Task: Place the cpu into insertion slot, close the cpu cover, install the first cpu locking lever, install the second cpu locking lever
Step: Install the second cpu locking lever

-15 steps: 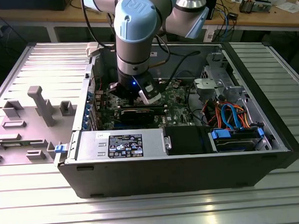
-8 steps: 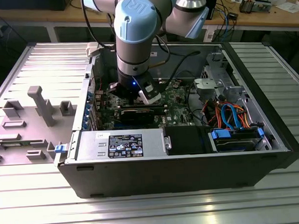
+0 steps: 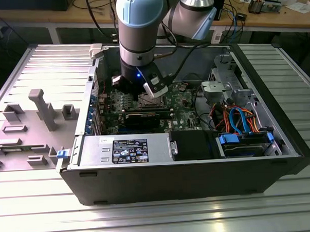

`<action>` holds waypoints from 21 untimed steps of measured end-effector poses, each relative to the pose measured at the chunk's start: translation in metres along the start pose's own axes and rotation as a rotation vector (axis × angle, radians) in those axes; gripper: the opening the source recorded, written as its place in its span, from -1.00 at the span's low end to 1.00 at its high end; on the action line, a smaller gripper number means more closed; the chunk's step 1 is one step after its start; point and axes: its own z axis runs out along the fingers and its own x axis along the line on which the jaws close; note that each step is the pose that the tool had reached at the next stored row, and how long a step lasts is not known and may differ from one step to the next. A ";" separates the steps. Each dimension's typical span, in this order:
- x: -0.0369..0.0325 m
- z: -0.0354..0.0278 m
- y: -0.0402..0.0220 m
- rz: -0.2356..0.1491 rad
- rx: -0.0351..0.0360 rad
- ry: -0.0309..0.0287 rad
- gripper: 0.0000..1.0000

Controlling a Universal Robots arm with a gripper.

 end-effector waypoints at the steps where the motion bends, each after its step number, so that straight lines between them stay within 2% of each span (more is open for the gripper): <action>1: 0.0001 -0.0035 0.0009 0.000 0.0000 0.0000 -0.79; 4: 0.0003 -0.0128 0.0034 0.000 0.0000 0.0000 -0.79; 6: 0.0004 -0.0158 0.0041 0.000 -0.0001 -0.0001 -0.79; 12: 0.0004 -0.0160 0.0042 0.000 0.0000 0.0000 -0.79; 14: 0.0004 -0.0162 0.0042 0.000 0.0024 0.0006 -0.79; 16: 0.0004 -0.0169 0.0046 0.001 0.0097 0.0046 -0.79; 17: 0.0000 -0.0171 0.0047 0.003 0.0195 0.0078 -0.79; 19: -0.0015 -0.0172 0.0047 0.005 0.0456 0.0140 -0.79; 20: -0.0028 -0.0171 0.0047 0.006 0.0566 0.0165 -0.79; 21: -0.0040 -0.0172 0.0050 0.007 0.0615 0.0195 -0.79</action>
